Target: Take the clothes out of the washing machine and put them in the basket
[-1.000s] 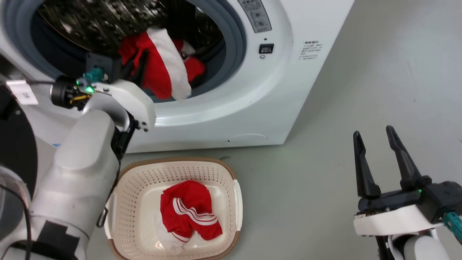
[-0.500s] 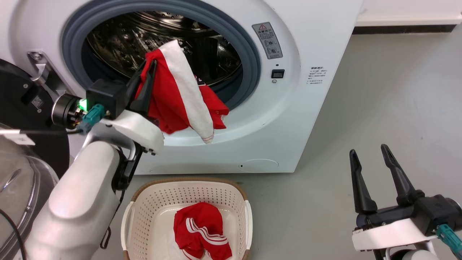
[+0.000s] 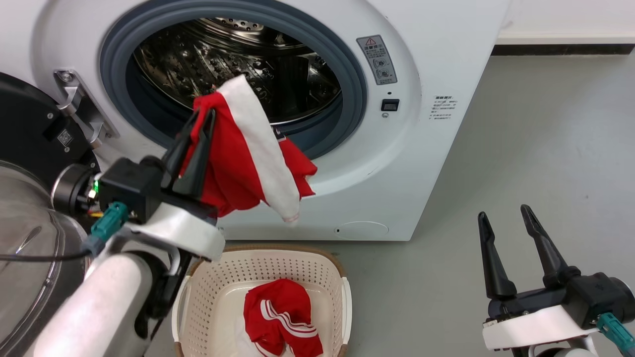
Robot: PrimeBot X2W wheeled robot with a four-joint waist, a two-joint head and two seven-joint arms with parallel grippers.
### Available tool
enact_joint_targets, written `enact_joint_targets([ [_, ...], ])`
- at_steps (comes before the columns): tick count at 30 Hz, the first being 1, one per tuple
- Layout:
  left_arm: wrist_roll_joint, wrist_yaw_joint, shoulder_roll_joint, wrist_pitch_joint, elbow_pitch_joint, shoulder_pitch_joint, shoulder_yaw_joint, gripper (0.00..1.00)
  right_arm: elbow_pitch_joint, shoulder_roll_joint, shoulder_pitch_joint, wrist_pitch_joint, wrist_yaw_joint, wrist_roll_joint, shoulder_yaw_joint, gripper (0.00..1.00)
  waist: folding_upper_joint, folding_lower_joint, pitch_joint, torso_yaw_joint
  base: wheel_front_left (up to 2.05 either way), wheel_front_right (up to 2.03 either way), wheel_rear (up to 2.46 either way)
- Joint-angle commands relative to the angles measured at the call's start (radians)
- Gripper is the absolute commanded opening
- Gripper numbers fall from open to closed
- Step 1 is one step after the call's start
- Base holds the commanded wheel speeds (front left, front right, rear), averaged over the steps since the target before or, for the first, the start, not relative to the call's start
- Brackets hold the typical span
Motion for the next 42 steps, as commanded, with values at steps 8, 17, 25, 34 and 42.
enact_joint_targets([
  [8,-0.013,0.013,0.022,0.027,-0.044,0.098,-0.021,0.0,-0.009,0.001,-0.023,-0.002,-0.001,-0.003,0.001,1.0,0.0,0.0001,0.039,0.003,0.0,0.0,0.0],
  [17,-0.048,-0.045,-0.01,0.007,0.096,0.149,-0.086,0.0,-0.024,0.001,-0.08,-0.002,-0.001,-0.015,-0.001,1.0,0.0,0.0001,0.15,-0.014,0.0,0.0,0.0],
  [25,-0.073,-0.127,-0.081,-0.034,0.362,0.094,-0.137,0.0,-0.045,0.001,-0.154,-0.002,-0.001,-0.021,-0.007,1.0,0.0,0.0001,0.304,-0.046,0.0,0.0,0.0],
  [34,-0.071,-0.207,-0.157,-0.077,0.726,-0.066,-0.156,0.0,-0.071,0.001,-0.255,-0.002,-0.001,-0.005,-0.021,1.0,0.0,0.0001,0.493,-0.086,0.0,0.0,0.0],
  [42,-0.053,-0.253,-0.225,-0.067,1.063,-0.238,-0.185,0.0,-0.083,0.001,-0.324,-0.002,-0.001,0.016,-0.038,1.0,0.0,0.0001,0.627,-0.111,0.0,0.0,0.0],
])
